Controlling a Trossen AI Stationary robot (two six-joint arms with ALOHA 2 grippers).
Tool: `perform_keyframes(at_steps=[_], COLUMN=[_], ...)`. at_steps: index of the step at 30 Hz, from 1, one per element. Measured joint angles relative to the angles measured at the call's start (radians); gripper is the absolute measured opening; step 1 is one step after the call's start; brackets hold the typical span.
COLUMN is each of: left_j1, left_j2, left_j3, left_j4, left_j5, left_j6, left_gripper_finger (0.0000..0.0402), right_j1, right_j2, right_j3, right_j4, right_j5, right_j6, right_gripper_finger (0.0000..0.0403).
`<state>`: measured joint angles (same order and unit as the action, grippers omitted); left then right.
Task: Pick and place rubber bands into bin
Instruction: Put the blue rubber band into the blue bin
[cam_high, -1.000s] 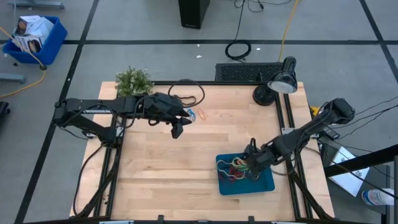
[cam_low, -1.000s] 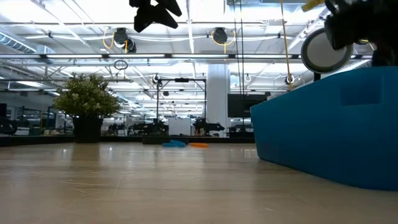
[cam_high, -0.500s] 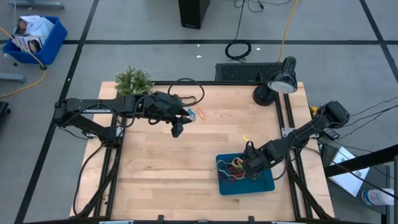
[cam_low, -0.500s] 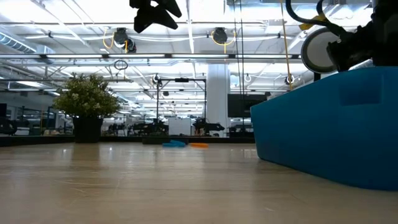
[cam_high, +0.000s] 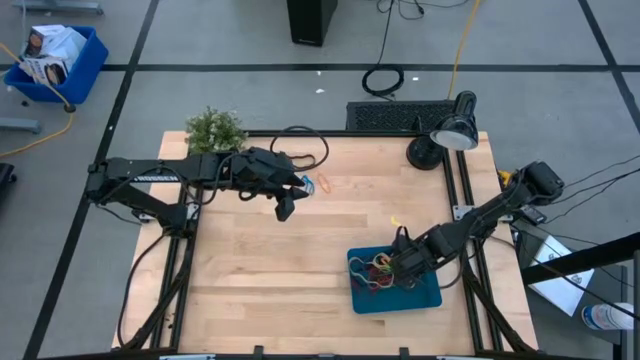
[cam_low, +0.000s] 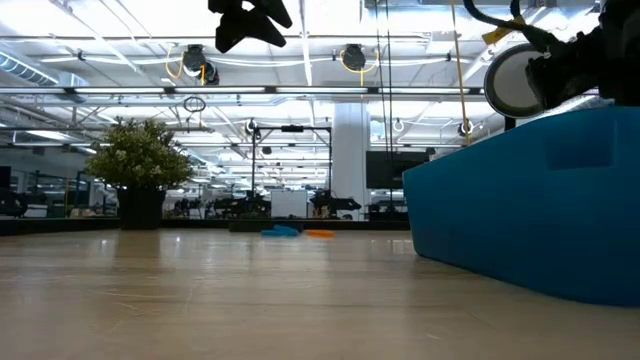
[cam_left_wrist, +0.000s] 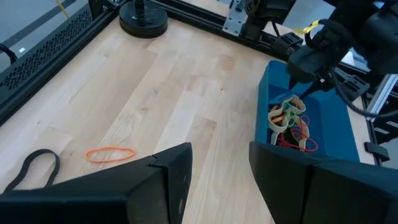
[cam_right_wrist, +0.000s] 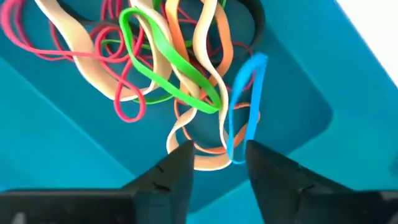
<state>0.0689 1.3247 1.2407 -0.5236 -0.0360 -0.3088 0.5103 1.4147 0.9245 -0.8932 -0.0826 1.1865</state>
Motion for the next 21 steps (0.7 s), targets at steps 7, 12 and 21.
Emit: perform_keyframes(at_steps=[7,12,21], left_j1=[0.0,0.011,0.125], left_j2=[0.001,0.053,0.262], left_j3=[0.0,0.001,0.0], left_j4=[-0.008,-0.054,-0.09], left_j5=[0.0,-0.025,-0.048], left_j6=[0.0,-0.014,-0.005], left_gripper_finger=[0.0166,0.0166,0.0165], right_j1=[-0.002,-0.012,-0.065], right_j2=[-0.129,-0.257,-0.359], right_j3=[0.0,0.0,0.0], right_j4=[-0.002,0.036,0.319], right_j5=[0.114,0.304,0.475], right_j6=[0.068,0.08,-0.192], right_gripper_finger=[0.0175,0.0177,0.0175])
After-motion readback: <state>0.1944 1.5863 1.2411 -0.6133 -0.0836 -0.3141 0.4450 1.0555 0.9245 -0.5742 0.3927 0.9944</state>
